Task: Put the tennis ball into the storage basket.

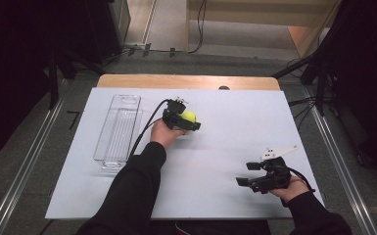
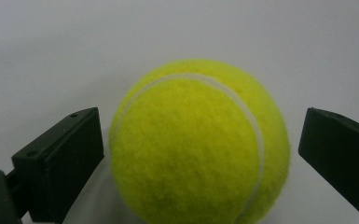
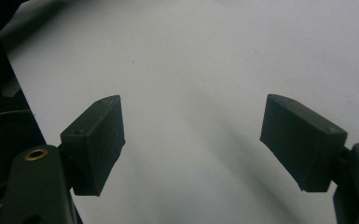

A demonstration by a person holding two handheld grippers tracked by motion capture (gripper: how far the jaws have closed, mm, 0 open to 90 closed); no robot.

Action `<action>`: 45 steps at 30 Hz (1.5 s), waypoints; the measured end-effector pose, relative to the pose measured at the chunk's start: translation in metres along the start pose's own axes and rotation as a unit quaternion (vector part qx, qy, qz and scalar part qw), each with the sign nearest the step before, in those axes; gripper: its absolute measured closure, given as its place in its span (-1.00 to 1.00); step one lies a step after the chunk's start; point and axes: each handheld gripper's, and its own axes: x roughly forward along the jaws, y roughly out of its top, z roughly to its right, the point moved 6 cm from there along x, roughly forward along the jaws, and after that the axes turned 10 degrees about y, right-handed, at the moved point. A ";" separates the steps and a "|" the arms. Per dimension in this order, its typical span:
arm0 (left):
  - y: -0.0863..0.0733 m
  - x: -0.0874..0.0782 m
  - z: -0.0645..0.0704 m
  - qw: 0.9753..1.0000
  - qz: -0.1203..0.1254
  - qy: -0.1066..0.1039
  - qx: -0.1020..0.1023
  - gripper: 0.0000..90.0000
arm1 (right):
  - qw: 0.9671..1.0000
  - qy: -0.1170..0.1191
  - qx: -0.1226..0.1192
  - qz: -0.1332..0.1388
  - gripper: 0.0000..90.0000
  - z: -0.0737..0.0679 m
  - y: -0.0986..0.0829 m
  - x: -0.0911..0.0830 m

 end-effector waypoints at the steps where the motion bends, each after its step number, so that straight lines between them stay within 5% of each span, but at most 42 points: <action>1: -0.001 0.001 -0.001 1.000 -0.002 0.001 0.000 -0.99 | 1.000 0.000 0.000 0.000 -0.56 0.000 0.000 0.000; 9: -0.005 0.004 0.003 1.000 0.004 0.015 0.013 -0.83 | 1.000 0.000 0.000 0.000 -0.56 0.000 0.000 0.000; 16: -0.005 0.002 0.002 0.999 0.008 0.034 0.031 -0.47 | 1.000 0.000 0.000 0.001 -0.56 0.000 0.000 0.000; 45: -0.003 -0.003 0.001 0.999 0.011 0.031 0.019 -0.42 | 1.000 0.000 0.000 0.001 -0.56 0.000 0.000 0.000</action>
